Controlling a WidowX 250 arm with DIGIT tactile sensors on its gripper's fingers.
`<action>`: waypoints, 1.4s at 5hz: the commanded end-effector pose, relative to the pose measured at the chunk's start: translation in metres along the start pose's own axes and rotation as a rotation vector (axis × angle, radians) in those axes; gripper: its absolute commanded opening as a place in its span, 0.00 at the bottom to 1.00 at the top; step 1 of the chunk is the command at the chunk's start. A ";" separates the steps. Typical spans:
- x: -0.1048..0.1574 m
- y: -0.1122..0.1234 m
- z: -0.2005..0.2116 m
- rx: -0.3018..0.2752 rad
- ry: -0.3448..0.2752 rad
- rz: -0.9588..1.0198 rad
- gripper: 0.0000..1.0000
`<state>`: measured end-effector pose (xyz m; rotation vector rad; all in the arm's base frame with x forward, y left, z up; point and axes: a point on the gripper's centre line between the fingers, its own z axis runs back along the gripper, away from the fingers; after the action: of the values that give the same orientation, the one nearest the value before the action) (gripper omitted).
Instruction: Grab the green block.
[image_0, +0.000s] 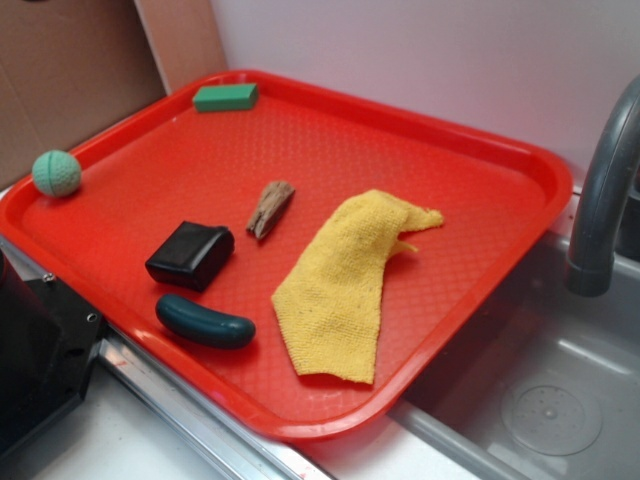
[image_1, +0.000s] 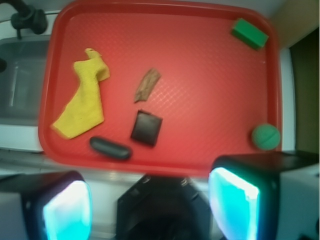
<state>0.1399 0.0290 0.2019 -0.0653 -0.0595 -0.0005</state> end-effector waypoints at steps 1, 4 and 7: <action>0.054 0.058 -0.059 -0.011 0.020 -0.224 1.00; 0.107 0.091 -0.113 0.145 0.019 -0.363 1.00; 0.124 0.130 -0.120 0.181 -0.036 -0.446 1.00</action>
<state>0.2589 0.1452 0.0669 0.0802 -0.0715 -0.4471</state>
